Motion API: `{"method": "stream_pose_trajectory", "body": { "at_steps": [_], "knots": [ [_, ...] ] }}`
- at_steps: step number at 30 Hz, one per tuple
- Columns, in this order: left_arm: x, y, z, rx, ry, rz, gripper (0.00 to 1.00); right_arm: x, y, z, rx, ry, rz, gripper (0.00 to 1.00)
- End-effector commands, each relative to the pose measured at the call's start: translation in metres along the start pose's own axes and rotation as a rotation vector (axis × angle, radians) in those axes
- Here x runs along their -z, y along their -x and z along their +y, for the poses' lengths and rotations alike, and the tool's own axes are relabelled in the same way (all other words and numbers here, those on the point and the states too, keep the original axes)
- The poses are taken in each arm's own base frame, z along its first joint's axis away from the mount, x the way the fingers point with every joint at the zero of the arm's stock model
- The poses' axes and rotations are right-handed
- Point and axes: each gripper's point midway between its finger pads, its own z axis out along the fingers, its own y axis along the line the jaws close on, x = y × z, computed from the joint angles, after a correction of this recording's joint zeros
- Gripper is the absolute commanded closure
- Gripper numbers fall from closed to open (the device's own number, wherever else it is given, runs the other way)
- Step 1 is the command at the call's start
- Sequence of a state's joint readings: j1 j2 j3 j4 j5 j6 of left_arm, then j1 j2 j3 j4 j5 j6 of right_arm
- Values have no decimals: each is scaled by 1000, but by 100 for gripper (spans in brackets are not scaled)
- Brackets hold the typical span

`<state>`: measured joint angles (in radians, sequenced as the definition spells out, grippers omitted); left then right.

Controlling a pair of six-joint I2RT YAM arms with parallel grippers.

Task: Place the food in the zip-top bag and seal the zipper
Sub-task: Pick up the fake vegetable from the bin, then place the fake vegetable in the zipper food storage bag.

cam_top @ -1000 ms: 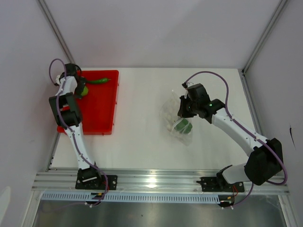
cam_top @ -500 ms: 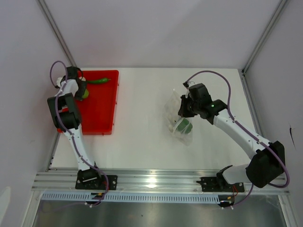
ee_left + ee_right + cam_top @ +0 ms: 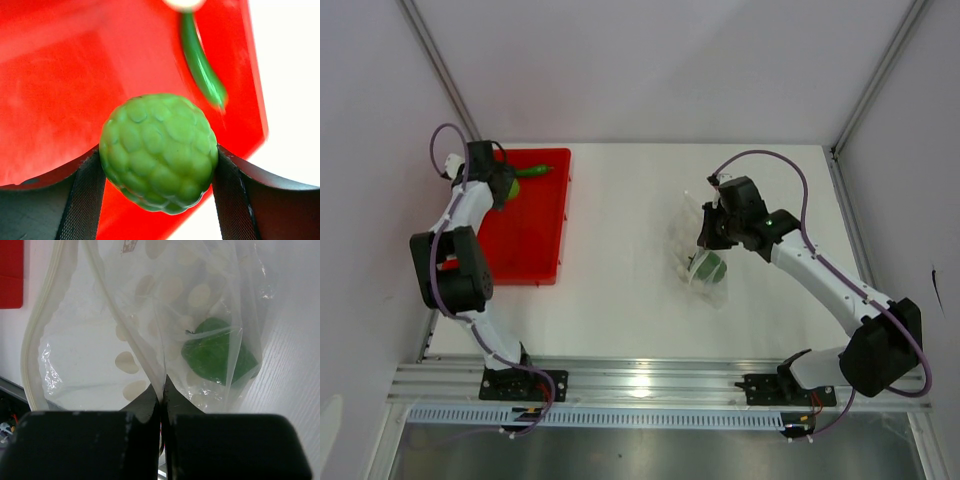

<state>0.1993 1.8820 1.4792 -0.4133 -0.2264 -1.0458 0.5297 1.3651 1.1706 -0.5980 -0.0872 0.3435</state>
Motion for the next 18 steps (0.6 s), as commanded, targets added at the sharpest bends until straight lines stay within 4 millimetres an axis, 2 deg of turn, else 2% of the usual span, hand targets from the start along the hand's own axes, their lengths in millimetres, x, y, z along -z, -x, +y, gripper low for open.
{"method": "stream_pose_trajectory", "body": {
  "at_steps": [1,2,3,5,6,7,9,10,11,13,15,16,17,18],
  "knots": [
    [57,-8,-30,-41,-200,-5,99,6,14,2,-19,-20,-28,100],
    [75,-28,-43,-86,-277,47,99,6,13,3,-19,-27,-22,100],
    [97,-36,-51,-154,-375,43,99,6,13,3,-19,-34,-22,100],
    [116,-81,-36,-232,-431,137,99,7,13,5,-12,-51,-27,100],
    [145,-83,-44,-220,-513,144,99,8,14,8,-11,-50,-31,100],
    [153,-119,-34,-252,-579,197,99,11,16,11,-10,-44,-36,100],
    [194,-137,-49,-284,-761,246,99,14,17,15,-1,-60,-43,100],
    [223,-151,-51,-322,-855,263,99,16,19,17,3,-58,-50,100],
    [239,-157,-54,-350,-910,276,99,17,18,18,8,-63,-46,100],
    [270,-172,-52,-420,-1005,328,100,19,16,23,16,-63,-45,100],
    [311,-190,-47,-479,-1151,398,99,19,10,26,18,-67,-36,100],
    [325,-199,-41,-502,-1199,423,99,18,5,26,21,-70,-28,100],
    [340,-199,-37,-513,-1256,422,99,17,3,27,18,-71,-25,100],
    [347,-204,-32,-541,-1289,431,100,16,2,29,13,-67,-25,100]
  ]
}}
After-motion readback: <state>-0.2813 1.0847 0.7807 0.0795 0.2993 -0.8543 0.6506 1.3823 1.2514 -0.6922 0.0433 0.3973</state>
